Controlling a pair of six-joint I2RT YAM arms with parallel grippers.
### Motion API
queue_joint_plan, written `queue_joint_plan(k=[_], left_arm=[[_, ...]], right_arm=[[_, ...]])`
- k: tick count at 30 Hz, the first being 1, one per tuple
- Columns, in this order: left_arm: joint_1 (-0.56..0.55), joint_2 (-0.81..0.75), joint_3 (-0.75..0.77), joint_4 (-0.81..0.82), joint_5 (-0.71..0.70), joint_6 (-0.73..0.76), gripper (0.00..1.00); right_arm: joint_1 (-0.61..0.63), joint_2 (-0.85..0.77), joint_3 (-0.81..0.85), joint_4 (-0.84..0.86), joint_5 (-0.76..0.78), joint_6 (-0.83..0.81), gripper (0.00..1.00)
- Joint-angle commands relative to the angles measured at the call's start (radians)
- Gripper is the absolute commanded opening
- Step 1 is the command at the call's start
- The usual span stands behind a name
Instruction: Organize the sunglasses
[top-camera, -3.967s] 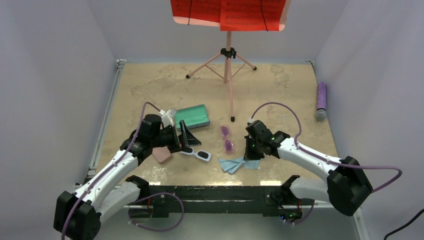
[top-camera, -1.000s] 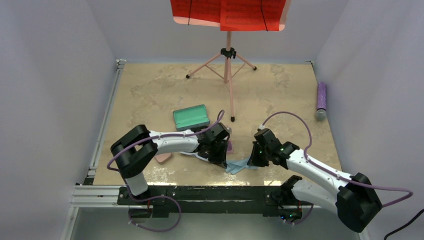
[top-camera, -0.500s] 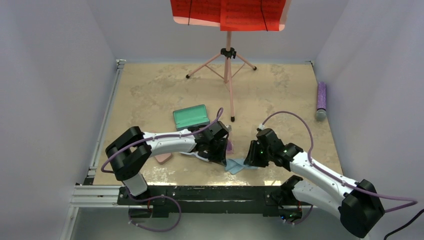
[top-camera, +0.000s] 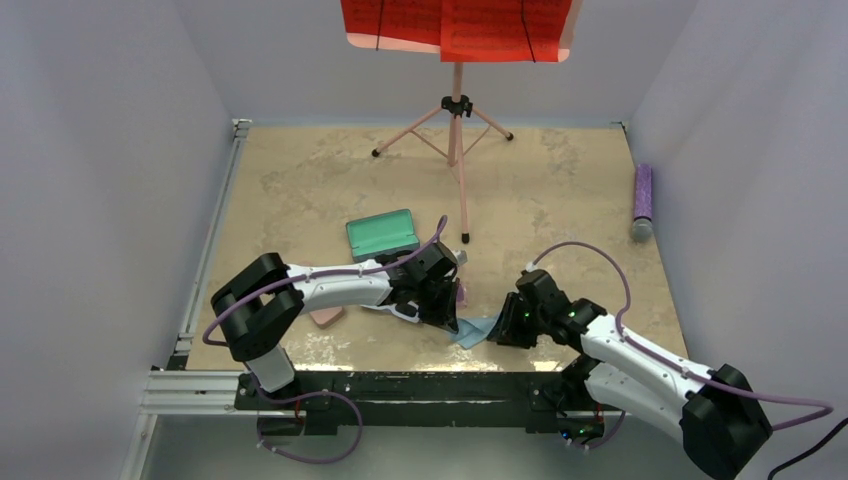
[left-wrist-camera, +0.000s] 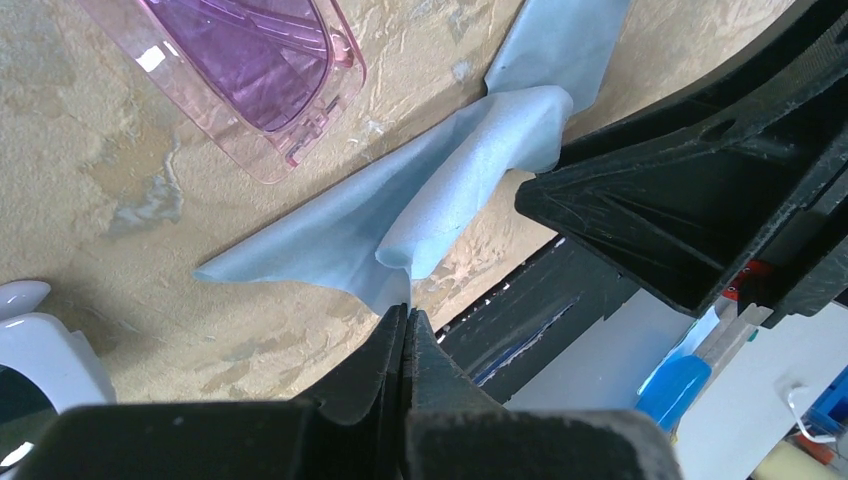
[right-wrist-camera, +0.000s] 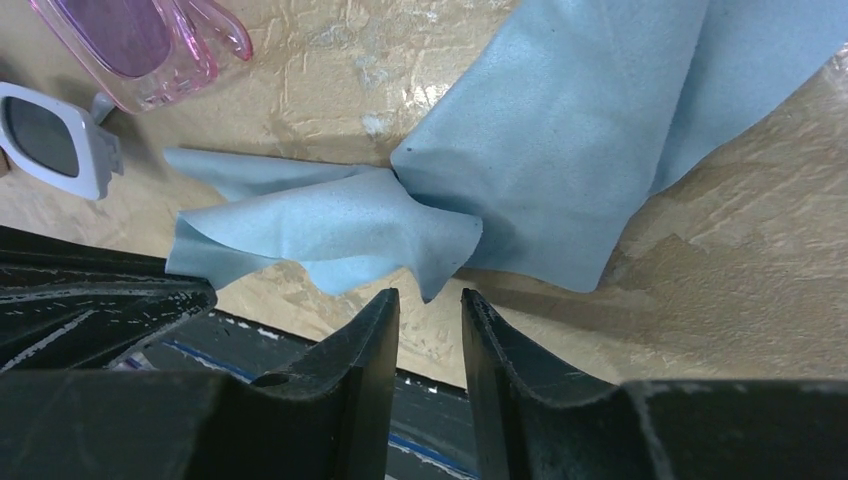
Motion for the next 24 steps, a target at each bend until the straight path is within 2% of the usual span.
queue_joint_plan(k=[1, 5, 8, 10, 13, 14, 19, 24], left_arm=[[-0.002, -0.035, -0.005, 0.028, 0.021, 0.019, 0.0], [-0.002, -0.037, -0.007, 0.03, 0.021, 0.019, 0.0], [-0.002, -0.037, -0.007, 0.03, 0.021, 0.019, 0.0], [-0.002, -0.04, -0.008, 0.029, 0.019, 0.019, 0.0], [-0.002, -0.047, -0.006, 0.027, 0.015, 0.021, 0.0], [-0.002, -0.049, -0.004, 0.023, 0.013, 0.023, 0.0], [-0.002, -0.078, 0.025, -0.083, -0.036, 0.065, 0.0], [-0.002, -0.161, 0.027, -0.199, -0.061, 0.109, 0.0]], right_arm=[[-0.002, -0.021, -0.02, 0.074, -0.007, 0.068, 0.33], [-0.002, -0.049, -0.049, 0.13, -0.003, 0.097, 0.32], [-0.002, -0.049, -0.048, 0.133, 0.011, 0.105, 0.27], [-0.002, -0.047, -0.047, 0.134, 0.013, 0.106, 0.2], [-0.002, -0.05, -0.049, 0.139, 0.008, 0.105, 0.03], [-0.002, -0.056, -0.05, 0.138, 0.006, 0.106, 0.0], [-0.002, -0.117, -0.016, 0.064, 0.013, 0.072, 0.0], [-0.002, -0.175, 0.036, 0.009, -0.119, 0.015, 0.0]])
